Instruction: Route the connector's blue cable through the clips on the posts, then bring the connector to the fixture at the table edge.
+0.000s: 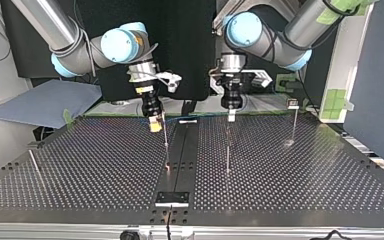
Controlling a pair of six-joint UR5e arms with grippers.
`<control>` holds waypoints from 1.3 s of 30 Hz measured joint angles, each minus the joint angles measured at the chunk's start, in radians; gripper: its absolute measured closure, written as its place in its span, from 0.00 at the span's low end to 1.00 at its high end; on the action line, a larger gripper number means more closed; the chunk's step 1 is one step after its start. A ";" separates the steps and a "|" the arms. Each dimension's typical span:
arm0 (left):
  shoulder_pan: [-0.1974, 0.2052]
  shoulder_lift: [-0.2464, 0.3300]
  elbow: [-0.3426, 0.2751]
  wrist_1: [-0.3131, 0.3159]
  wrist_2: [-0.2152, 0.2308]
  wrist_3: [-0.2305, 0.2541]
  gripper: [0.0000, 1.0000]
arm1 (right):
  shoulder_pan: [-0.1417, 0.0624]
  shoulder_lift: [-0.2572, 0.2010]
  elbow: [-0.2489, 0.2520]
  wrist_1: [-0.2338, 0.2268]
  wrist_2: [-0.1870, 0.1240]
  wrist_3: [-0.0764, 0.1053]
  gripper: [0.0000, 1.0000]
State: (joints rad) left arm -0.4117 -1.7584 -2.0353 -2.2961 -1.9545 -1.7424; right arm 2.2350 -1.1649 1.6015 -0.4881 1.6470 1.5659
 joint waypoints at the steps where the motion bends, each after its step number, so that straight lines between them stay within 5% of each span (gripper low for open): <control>1: 0.007 0.000 0.000 0.003 0.006 0.001 1.00 | 0.000 0.001 -0.001 -0.001 -0.002 0.000 1.00; 23: 0.174 -0.055 0.056 0.020 0.050 0.012 1.00 | 0.016 0.039 -0.044 0.005 -0.002 -0.002 1.00; 39: 0.297 -0.071 0.083 0.007 0.147 0.007 1.00 | 0.010 0.079 -0.058 -0.010 0.002 0.003 1.00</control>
State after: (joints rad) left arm -0.1148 -1.8292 -1.9518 -2.2889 -1.8076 -1.7355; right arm 2.2453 -1.0859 1.5437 -0.4981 1.6491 1.5691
